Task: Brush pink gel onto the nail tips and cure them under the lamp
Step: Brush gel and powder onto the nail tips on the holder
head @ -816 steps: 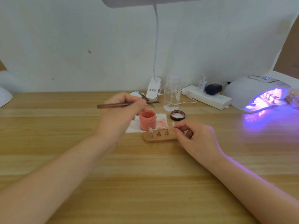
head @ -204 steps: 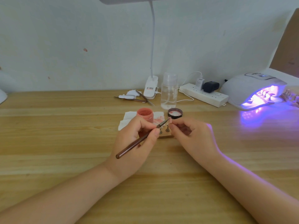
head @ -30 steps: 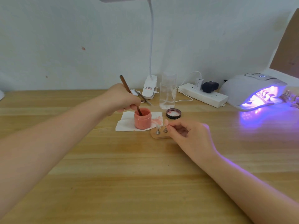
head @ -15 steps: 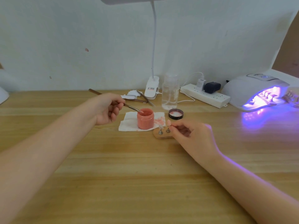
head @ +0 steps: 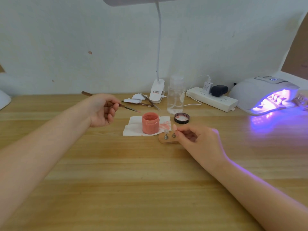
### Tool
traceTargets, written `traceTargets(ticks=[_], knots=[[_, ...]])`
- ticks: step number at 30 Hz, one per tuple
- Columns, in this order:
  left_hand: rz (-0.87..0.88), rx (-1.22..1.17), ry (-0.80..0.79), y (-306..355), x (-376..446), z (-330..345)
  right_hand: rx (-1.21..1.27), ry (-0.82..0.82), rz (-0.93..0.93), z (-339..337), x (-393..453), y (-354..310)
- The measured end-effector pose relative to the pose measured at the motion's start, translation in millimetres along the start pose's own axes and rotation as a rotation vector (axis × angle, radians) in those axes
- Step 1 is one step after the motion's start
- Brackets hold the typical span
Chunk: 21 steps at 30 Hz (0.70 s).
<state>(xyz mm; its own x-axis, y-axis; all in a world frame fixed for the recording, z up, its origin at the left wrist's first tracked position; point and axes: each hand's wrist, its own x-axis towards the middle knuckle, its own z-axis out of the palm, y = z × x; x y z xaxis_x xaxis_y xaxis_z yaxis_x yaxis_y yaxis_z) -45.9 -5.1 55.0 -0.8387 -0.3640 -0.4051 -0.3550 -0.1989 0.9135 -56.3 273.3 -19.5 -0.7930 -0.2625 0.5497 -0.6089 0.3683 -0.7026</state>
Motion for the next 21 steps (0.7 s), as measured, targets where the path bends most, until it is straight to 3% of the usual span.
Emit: traceTargets(ticks=[21], knots=[[-0.036,-0.076,-0.046,-11,2,4,-0.008,-0.007,-0.009,0,0,0]])
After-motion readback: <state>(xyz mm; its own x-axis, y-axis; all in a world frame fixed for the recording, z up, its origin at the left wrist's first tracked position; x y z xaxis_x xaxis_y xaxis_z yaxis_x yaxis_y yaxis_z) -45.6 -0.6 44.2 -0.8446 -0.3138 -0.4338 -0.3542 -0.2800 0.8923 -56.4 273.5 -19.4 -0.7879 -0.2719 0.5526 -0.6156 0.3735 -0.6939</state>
